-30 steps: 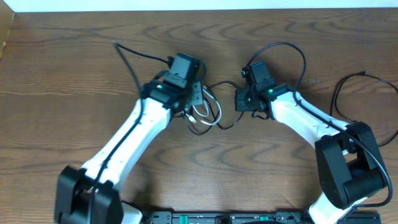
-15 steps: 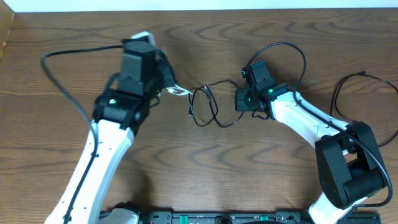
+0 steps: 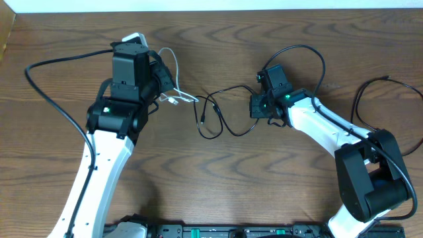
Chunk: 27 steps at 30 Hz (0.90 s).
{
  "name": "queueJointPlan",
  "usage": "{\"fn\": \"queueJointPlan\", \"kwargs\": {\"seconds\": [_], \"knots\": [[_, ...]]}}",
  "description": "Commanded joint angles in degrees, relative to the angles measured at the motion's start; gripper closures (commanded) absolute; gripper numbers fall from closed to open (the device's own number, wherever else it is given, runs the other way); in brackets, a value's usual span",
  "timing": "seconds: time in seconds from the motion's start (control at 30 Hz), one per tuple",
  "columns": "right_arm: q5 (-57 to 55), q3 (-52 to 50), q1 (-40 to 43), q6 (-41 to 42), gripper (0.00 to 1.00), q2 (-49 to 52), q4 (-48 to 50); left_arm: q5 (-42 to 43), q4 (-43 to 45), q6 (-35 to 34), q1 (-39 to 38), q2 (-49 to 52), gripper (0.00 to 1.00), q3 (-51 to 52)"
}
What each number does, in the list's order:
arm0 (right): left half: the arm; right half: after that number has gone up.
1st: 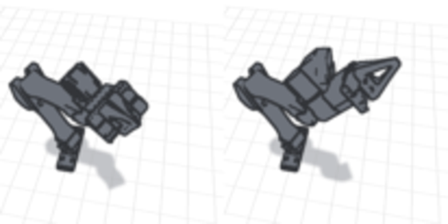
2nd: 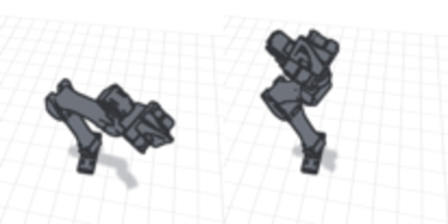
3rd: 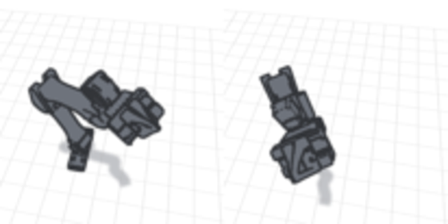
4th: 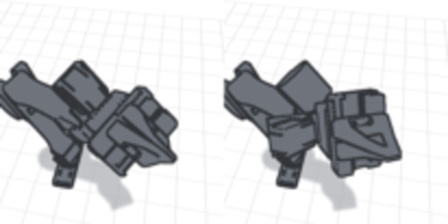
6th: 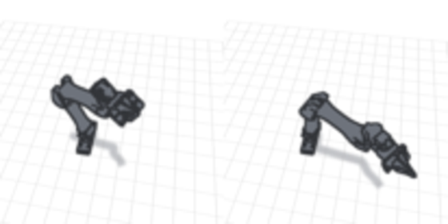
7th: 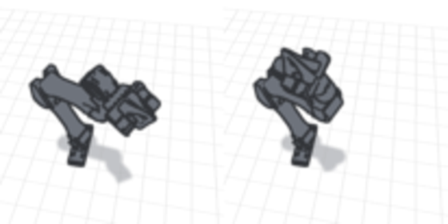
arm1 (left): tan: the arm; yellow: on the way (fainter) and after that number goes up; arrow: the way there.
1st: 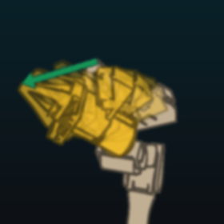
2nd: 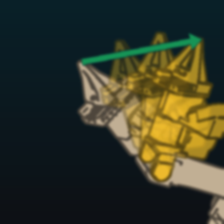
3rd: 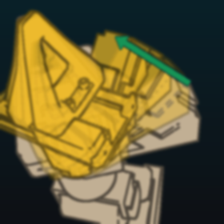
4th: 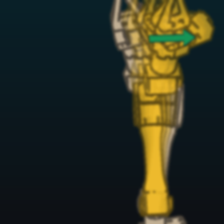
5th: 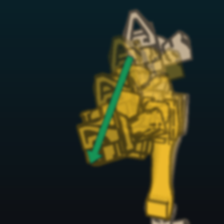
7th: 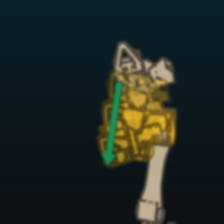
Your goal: Untangle cables
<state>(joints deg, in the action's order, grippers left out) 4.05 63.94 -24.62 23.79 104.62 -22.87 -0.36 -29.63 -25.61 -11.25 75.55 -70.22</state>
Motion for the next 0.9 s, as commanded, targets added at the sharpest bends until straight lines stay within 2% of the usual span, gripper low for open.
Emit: {"fn": "queueJointPlan", "kwargs": {"seconds": [0.0, 0.13, 0.23, 0.33, 0.4, 0.57, 0.73, 0.87], "knots": [[-0.74, -0.44, 0.2, -0.72, 0.99, 0.31, -0.04, -0.76, -0.59, 0.44, 0.24, 2.32, 0.91, -1.16], [-0.74, -0.44, 0.2, -0.72, 0.99, 0.31, -0.04, -0.76, -1.03, 0.46, 0.24, 5.03, 0.83, -1.16], [-0.74, -0.44, 0.17, -0.72, 0.99, 0.31, 0.0, -0.79, -1.14, 0.46, 0.24, 7.56, 0.68, -1.16], [-0.76, -0.44, 0.15, -0.72, 0.98, 0.31, 0.13, -0.81, -1.14, 0.48, 0.26, 10.99, 0.46, -1.16], [-0.74, -0.44, 0.15, -0.72, 0.95, 0.31, 0.2, -1.53, -1.14, 0.48, 0.26, 13.57, 0.4, -1.16], [-1.46, -0.44, 0.15, -0.72, 0.93, 0.44, 0.17, -8.07, -1.4, 0.48, 0.37, 20.44, 0.38, -1.16], [-2.21, -0.81, 0.07, -0.7, 0.87, 0.52, 0.39, -8.28, -1.62, 0.48, 1.11, 26.71, 0.39, -1.16], [-2.25, -1.09, -0.52, -0.7, 0.85, 0.52, 0.87, -8.26, -1.64, 0.46, 2.95, 30.16, 0.39, -1.16]]}}
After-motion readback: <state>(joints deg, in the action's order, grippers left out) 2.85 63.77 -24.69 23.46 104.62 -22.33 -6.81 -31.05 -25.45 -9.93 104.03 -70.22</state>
